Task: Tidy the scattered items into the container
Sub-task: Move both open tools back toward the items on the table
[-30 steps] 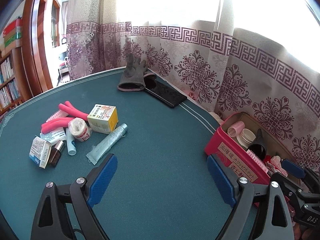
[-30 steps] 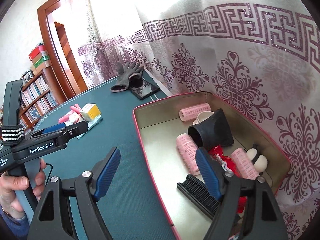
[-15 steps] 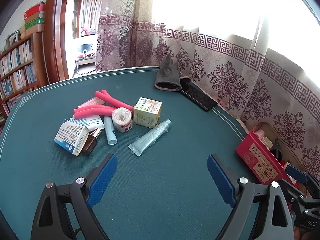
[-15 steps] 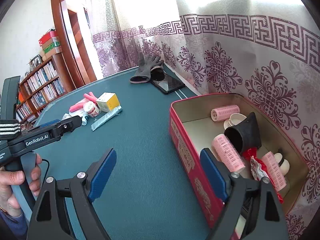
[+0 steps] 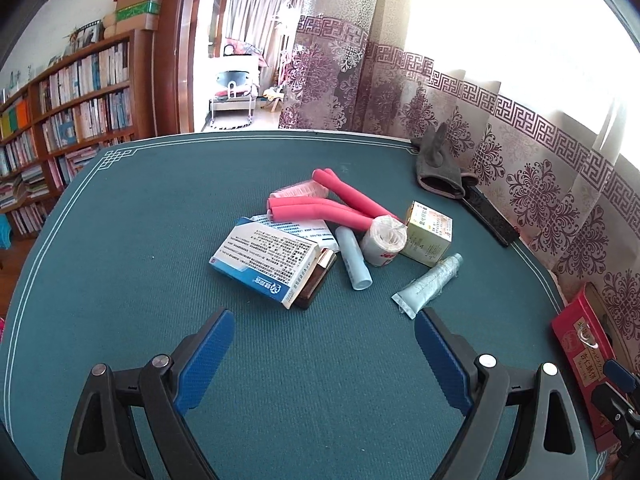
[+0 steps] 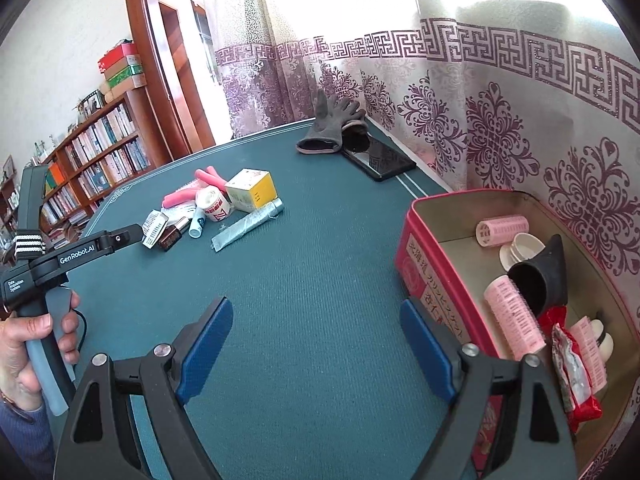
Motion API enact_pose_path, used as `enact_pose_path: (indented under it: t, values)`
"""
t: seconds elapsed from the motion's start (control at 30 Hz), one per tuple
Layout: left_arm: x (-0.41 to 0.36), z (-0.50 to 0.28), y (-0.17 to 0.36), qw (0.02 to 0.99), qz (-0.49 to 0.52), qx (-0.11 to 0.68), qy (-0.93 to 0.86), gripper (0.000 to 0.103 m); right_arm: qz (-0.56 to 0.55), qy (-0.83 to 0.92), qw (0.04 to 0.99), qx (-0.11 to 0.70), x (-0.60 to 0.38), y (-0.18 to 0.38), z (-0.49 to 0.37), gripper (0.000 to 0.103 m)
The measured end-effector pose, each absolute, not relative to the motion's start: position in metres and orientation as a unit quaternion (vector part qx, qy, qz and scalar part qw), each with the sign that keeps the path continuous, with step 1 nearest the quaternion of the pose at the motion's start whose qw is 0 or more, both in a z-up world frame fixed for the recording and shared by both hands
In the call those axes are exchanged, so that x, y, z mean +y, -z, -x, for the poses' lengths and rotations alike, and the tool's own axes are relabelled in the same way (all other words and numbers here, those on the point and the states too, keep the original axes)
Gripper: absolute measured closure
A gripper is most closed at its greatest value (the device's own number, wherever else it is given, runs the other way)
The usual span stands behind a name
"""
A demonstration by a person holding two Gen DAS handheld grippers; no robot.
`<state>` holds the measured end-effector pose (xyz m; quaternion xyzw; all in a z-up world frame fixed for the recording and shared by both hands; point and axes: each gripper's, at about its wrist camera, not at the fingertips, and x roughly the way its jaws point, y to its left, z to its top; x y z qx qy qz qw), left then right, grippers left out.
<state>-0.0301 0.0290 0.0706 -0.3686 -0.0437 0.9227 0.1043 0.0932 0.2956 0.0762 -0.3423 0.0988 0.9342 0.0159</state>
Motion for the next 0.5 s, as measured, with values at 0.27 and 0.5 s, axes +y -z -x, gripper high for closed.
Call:
enact_pose_path:
  t: [0.27, 0.5]
  values:
    - [0.004, 0.058, -0.065, 0.083, 0.368, -0.043, -0.925, 0.010, 0.360, -0.928, 0.009, 0.098, 0.287, -0.066, -0.083, 0.014]
    - [-0.007, 0.082, -0.055, 0.078, 0.389, -0.063, -0.916, 0.010, 0.374, -0.922, 0.002, 0.099, 0.281, -0.056, -0.070, 0.014]
